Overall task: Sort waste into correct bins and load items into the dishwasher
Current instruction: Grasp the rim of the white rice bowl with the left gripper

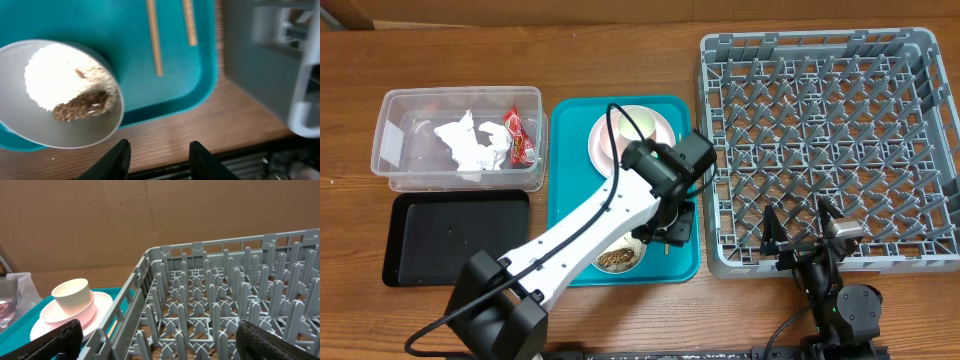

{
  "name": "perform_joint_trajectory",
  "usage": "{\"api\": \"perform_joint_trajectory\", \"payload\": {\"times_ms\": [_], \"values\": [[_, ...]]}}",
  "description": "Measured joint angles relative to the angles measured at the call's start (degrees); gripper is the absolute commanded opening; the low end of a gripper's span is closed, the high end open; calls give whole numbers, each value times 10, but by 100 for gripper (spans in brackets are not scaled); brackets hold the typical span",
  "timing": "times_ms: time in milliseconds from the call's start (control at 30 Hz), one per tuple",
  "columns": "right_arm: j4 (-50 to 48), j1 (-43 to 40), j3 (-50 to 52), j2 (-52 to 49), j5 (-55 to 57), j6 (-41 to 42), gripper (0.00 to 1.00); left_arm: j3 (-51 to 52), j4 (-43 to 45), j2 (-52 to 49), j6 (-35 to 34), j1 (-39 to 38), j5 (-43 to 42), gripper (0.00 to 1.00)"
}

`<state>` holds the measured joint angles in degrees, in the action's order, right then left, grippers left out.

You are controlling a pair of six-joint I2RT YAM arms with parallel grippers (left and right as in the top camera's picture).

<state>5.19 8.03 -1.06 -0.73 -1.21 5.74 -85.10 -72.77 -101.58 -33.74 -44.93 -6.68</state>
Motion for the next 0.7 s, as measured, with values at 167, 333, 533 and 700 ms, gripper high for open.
{"api": "perform_joint_trajectory", "payload": {"times_ms": [167,333,533,700], "values": [[0,0,0,0,0,0,100,28,15,0,-26,-3,38,40],[0,0,0,0,0,0,100,75,70,0,-41,-3,56,39],[0,0,0,0,0,0,100,127,122,0,-47,-3,61,35],[0,0,0,0,0,0,100,135,137,0,-52,-3,61,30]]}}
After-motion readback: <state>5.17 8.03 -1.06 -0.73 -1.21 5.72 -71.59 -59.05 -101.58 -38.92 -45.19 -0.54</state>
